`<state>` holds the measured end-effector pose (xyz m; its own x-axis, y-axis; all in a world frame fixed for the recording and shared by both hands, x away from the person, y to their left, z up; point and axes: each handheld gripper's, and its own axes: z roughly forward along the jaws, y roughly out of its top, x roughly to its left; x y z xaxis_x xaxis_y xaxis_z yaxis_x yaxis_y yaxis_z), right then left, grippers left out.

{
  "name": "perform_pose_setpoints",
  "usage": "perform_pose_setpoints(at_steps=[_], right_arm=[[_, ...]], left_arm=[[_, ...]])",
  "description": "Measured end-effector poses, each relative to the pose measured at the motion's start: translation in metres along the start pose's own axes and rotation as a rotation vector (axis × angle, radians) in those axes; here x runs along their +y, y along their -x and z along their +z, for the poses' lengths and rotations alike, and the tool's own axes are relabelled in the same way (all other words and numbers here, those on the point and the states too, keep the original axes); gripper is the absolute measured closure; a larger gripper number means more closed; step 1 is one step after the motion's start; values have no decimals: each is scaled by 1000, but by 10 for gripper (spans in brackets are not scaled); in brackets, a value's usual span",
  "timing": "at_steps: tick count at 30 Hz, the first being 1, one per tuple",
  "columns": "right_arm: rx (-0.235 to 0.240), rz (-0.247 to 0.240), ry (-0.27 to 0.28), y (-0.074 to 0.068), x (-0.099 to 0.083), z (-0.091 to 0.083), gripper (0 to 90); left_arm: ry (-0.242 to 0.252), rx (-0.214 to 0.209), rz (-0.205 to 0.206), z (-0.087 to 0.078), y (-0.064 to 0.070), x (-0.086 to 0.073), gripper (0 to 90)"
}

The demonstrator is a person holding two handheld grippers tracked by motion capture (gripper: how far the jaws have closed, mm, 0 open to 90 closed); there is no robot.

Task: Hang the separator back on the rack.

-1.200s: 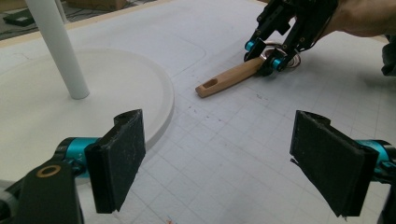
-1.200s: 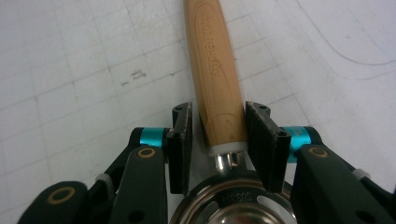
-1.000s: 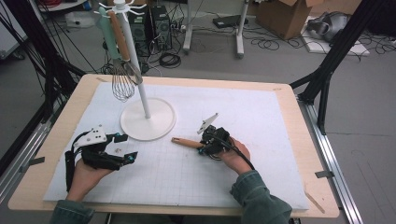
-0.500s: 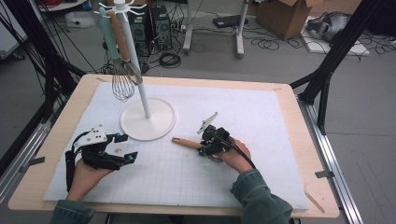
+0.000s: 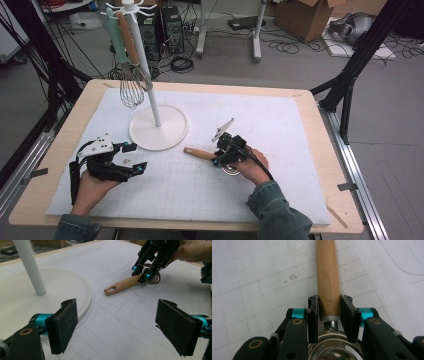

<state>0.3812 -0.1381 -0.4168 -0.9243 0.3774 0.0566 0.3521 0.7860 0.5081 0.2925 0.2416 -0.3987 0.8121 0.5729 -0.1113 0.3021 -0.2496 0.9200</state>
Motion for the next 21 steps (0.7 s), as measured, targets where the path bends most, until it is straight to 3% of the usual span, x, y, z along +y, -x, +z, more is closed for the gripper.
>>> perform_pose_setpoints(at_steps=[9, 13, 18, 21], right_arm=[[-19, -24, -15, -6, 0, -2, 698], [-25, -65, -80, -12, 3, 3, 686], [-20, -26, -81, -10, 3, 4, 685], [-37, -40, -92, -13, 4, 4, 692]], left_arm=[[1, 2, 1, -1, -2, 0, 187], [-2, 0, -1, 0, -1, -1, 187], [-3, -3, 3, 1, 1, 0, 187], [-4, -9, 3, 2, 2, 1, 187]])
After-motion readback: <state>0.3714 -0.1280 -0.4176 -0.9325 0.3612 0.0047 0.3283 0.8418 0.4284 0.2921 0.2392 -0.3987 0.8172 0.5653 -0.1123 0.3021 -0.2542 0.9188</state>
